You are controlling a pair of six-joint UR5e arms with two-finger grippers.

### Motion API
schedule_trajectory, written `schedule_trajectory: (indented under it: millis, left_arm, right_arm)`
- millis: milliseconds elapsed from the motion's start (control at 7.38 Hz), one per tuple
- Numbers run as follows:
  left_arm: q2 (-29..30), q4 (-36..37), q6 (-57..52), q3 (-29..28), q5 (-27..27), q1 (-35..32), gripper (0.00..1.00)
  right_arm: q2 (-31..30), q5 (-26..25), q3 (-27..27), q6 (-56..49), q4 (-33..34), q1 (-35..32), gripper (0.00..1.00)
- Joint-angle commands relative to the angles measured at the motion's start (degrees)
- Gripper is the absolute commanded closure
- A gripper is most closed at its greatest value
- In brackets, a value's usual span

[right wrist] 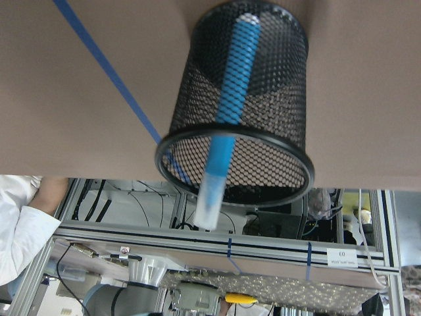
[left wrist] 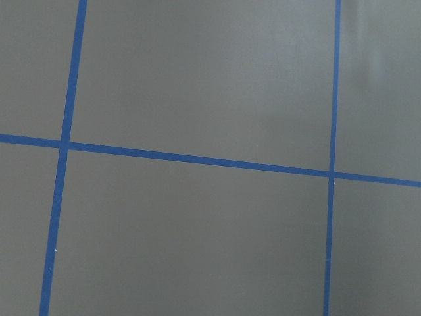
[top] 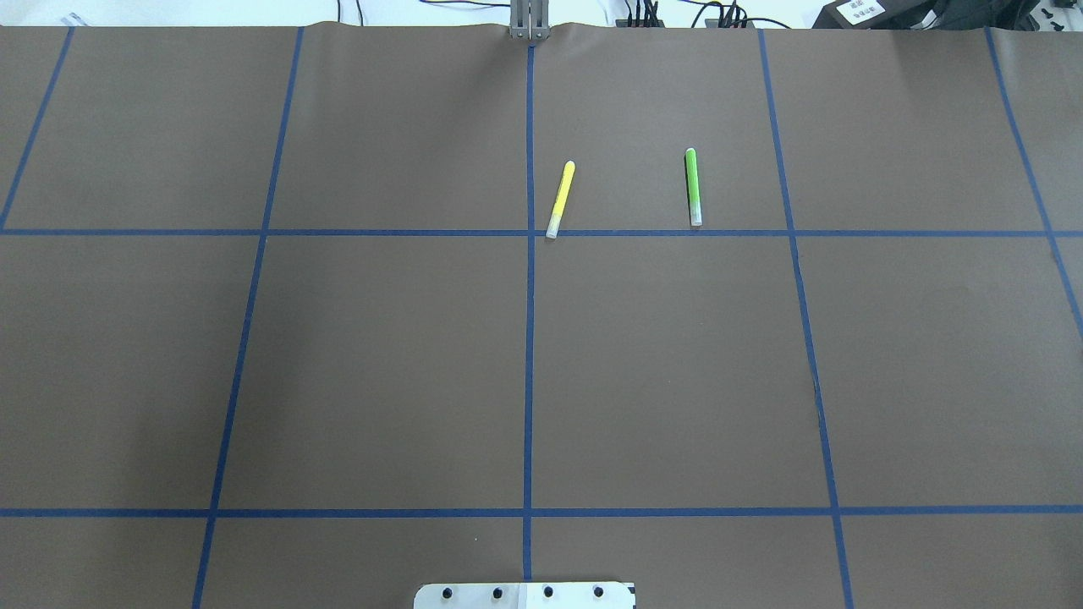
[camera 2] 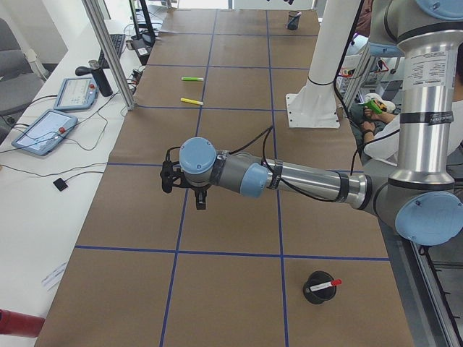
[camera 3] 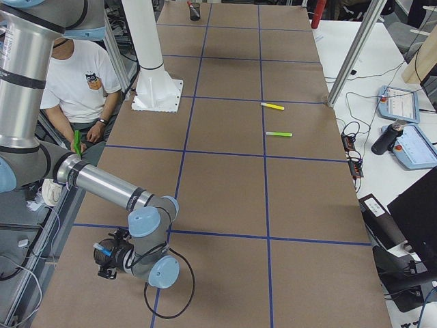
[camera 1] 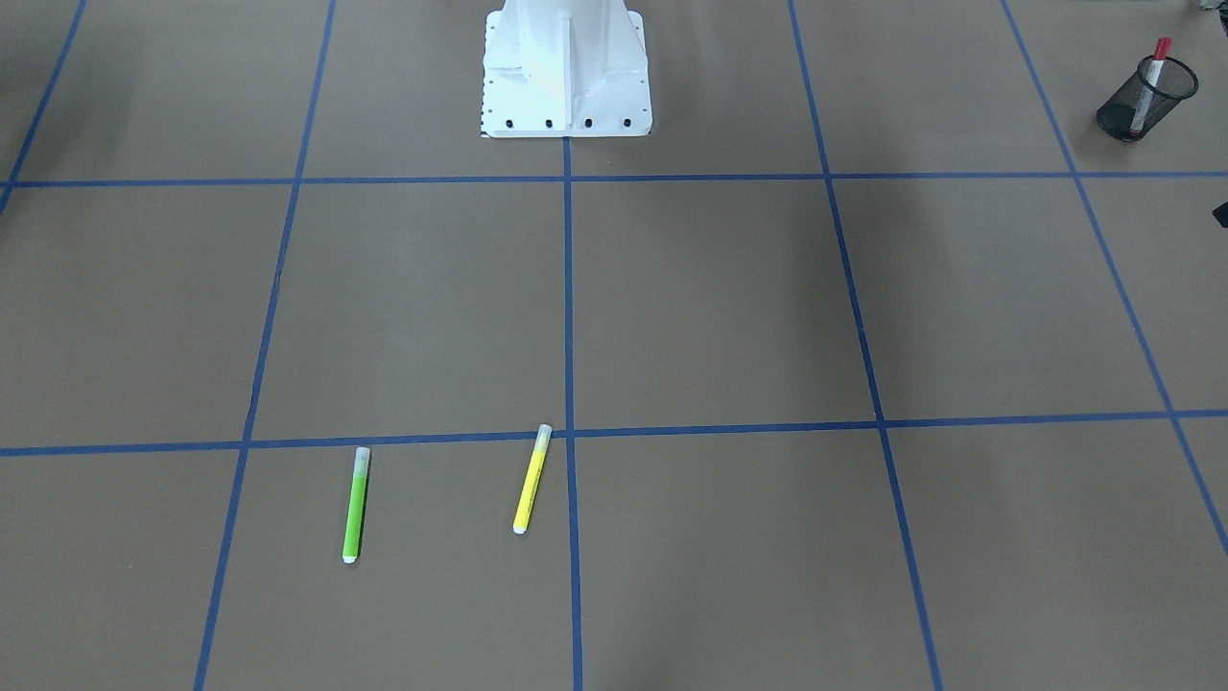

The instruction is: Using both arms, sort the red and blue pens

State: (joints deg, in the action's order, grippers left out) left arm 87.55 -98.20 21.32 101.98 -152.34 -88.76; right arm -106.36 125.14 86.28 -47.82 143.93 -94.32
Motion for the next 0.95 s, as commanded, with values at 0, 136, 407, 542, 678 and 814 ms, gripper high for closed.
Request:
schedule_trajectory:
  millis: [0,136,407,542,678,814]
  left_arm:
    - [-1.23,-0.33,-0.75,-0.11,0.37,-0.09,0.0]
    - [-1.42,-0.42,-0.84,-0.37,0.46,-0.1,0.0]
    - [-1.16,-0.5,-1.1,-0.12,5.26,-0.01,0.0]
    - [-1.07,-0.51,-1.8,-0.03,8.69,0.08,0.0]
    - [-1.24,-0.33,-5.63,-0.37,12.12,-0.01,0.0]
    - [-1.42,-0.16,-10.2,-0.38,15.98,-0.09,0.0]
  right_arm:
    - [6.48,9.72,-0.05,2.19,-9.57,-0.07,0.0]
    - [9.47,11.07,0.55,7.86,-12.94,-0.07,0.0]
    - [13.88,11.53,0.64,19.82,-26.7,-0.07,0.0]
    - [14.24,11.53,0.73,25.62,-35.12,-0.07,0.0]
    - [14.25,11.53,0.82,29.59,-43.04,-0.07,0.0]
    - [14.25,11.44,0.82,31.63,-48.77,-0.07,0.0]
